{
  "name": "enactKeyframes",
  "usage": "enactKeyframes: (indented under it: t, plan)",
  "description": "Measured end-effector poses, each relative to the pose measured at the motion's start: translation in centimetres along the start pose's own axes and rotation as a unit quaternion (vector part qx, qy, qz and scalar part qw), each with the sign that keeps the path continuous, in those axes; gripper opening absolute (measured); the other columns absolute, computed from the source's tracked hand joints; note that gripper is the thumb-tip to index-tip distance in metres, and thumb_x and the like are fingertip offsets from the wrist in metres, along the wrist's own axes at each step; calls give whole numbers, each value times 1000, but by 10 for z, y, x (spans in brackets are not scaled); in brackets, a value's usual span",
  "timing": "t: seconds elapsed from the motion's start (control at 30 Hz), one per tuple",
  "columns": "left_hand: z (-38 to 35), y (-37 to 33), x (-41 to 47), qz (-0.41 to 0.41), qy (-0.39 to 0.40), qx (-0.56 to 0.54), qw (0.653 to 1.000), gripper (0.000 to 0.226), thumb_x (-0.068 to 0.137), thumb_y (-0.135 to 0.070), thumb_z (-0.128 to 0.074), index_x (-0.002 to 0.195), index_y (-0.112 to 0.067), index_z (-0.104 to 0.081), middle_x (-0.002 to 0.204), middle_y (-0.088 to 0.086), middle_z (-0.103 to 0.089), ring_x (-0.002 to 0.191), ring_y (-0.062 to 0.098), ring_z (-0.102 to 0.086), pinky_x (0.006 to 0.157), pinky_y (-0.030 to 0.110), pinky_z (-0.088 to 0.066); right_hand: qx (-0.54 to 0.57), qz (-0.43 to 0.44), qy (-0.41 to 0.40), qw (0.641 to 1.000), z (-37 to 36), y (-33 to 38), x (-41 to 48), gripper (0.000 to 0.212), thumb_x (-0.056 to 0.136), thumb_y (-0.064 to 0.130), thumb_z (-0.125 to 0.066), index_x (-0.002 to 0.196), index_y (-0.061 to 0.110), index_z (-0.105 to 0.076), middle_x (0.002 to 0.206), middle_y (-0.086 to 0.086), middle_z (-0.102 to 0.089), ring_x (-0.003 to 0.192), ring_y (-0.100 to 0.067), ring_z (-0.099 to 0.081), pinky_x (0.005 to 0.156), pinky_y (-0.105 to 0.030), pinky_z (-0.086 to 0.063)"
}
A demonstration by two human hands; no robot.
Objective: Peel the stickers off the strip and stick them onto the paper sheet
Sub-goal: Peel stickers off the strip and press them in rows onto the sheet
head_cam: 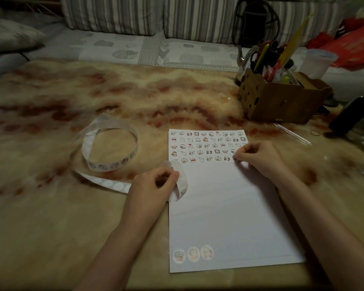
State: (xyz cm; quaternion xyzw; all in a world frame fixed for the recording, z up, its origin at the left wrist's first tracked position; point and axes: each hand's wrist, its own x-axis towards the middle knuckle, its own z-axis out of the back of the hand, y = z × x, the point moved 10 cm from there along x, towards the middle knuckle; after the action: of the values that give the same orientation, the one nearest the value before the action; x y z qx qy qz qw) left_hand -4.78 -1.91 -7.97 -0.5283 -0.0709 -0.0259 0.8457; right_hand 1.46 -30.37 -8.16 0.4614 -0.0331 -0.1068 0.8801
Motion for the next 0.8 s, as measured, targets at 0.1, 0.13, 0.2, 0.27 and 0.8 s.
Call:
enactKeyframes:
  t: [0.1, 0.13, 0.2, 0.27, 0.8]
  plan:
    - [-1, 1, 0, -1, 2, 1, 1000, 14, 86, -27, -64, 74, -24, -71, 75, -15, -72, 74, -4, -65, 69, 20, -50, -9, 17, -11, 1000, 0, 1, 1, 4, 78, 6, -73, 75, 7, -70, 46, 11, -58, 35, 4, -43, 37, -7, -27]
    - [-1, 1, 0, -1, 4, 3, 1000, 14, 86, -27, -64, 74, -24, -71, 76, -14, -72, 75, -4, -65, 69, 20, -50, -12, 22, -12, 1000, 0, 2, 1, 5, 77, 7, -74, 75, 6, -70, 51, 8, -59, 36, 4, -43, 38, -7, -28]
    - [-1, 2, 0, -1, 6, 7, 1000, 15, 86, -28, -63, 74, -25, -70, 76, -14, -72, 75, -3, -65, 69, 19, -50, -20, 26, -16, 999, 1, -1, 2, 10, 76, 12, -77, 73, 7, -69, 54, 2, -54, 37, 1, -40, 38, -9, -26]
    - [-1, 2, 0, -2, 4, 11, 1000, 15, 86, -28, -63, 73, -25, -69, 75, -14, -72, 75, -3, -65, 68, 19, -50, -22, 26, -17, 999, 2, -4, 4, 14, 75, 15, -79, 71, 10, -67, 51, 1, -48, 36, -1, -37, 40, -12, -26]
    - [-1, 0, 1, -2, 1, 16, 1000, 15, 86, -26, -64, 74, -21, -70, 75, -14, -71, 74, -5, -64, 68, 17, -48, -31, 32, -21, 999, 2, -10, 12, 20, 79, 10, -76, 74, 18, -58, 54, 3, -49, 44, -3, -44, 51, -22, -33]
